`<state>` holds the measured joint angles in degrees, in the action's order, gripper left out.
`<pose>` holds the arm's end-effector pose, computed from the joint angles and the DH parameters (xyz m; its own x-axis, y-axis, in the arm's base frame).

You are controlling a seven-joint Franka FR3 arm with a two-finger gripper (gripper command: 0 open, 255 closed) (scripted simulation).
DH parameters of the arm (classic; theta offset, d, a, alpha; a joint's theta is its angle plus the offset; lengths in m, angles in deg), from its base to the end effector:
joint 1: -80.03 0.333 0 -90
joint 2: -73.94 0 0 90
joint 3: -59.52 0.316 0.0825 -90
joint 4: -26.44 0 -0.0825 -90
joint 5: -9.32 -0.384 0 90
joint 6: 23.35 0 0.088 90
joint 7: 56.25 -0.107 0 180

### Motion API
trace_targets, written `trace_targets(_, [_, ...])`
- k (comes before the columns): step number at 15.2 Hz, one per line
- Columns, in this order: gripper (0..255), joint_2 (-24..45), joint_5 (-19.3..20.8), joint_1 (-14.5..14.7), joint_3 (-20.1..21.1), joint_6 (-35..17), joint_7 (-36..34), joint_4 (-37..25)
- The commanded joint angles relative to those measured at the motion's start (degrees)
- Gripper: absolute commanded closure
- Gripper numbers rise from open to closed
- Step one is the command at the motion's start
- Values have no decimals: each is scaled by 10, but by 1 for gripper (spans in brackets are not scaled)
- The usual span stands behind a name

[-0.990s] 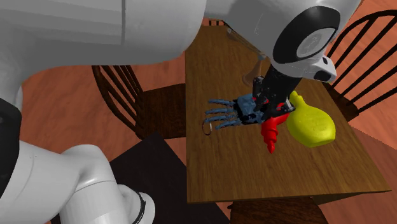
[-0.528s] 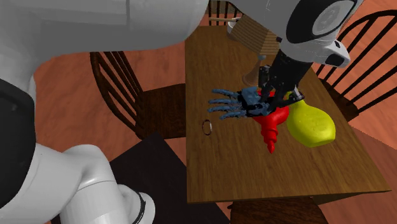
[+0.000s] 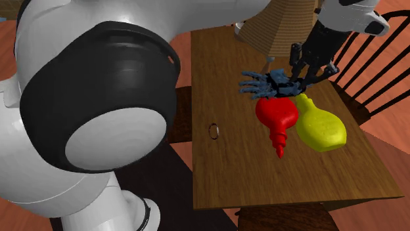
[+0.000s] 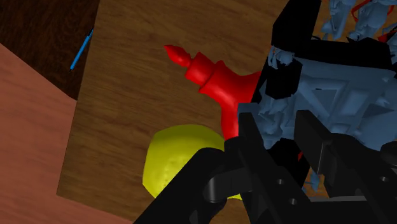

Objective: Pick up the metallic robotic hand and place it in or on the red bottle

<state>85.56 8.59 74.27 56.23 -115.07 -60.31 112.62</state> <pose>0.6053 -0.0919 0.5400 0.9683 -0.2264 -0.1054 -0.2270 -0.9739 0.0064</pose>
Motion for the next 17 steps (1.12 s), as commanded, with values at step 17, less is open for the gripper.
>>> trace_targets(17, [255,115,-6,3,4,-25,-7,-90])
